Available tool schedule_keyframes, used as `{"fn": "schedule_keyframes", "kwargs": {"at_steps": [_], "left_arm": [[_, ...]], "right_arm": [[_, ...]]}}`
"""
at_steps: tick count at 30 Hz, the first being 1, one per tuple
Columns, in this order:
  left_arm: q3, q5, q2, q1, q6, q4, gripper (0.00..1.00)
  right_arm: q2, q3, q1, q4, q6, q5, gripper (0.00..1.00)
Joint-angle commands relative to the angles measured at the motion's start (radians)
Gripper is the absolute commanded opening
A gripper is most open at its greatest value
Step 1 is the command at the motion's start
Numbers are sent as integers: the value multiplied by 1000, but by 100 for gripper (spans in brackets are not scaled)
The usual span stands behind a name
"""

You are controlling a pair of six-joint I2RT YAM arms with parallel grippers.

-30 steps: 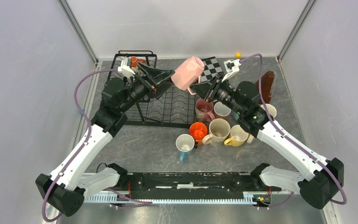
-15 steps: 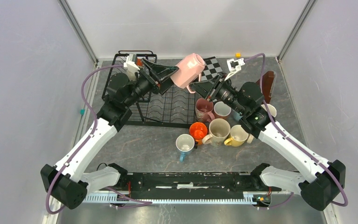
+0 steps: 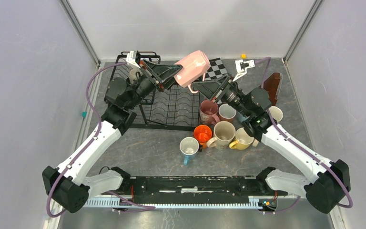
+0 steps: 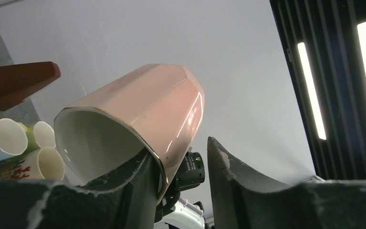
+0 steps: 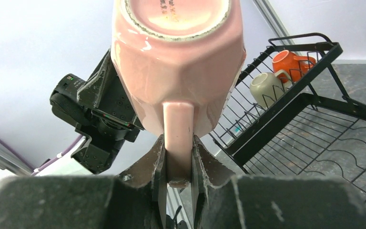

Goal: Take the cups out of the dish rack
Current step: Place the cup at the center of the board.

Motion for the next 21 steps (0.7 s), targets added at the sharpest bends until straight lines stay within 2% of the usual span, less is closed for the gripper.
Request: {"fn": "schedule_keyframes", "kwargs": {"at_steps": [1, 8, 11, 12, 15, 16, 18, 20, 21], "left_arm": [[0, 28, 9, -22, -70, 156, 44], [2, 32, 49, -52, -108, 246, 34], [8, 23, 53, -62, -98, 252, 14], [9, 20, 52, -65, -94, 254, 4], [11, 0, 44, -72, -66, 258, 2], [16, -6, 40, -72, -50, 250, 2], [32, -14, 34, -73, -8, 211, 2], [63, -19, 28, -74, 41, 151, 2], [79, -24, 26, -74, 69, 112, 2]], "right_arm": [[1, 4, -1, 160, 28, -39, 0], [-22, -19, -2, 147, 10, -43, 0], [-28, -21, -5, 136, 3, -49, 0], [-30, -23, -8, 128, -1, -50, 0], [-41, -20, -12, 83, -25, -43, 2], [-47, -15, -13, 55, -40, -31, 7], [-62, -4, -14, -7, -81, -9, 26], [-83, 20, -13, -93, -134, 19, 57], [-93, 35, -13, -145, -170, 32, 67]]}}
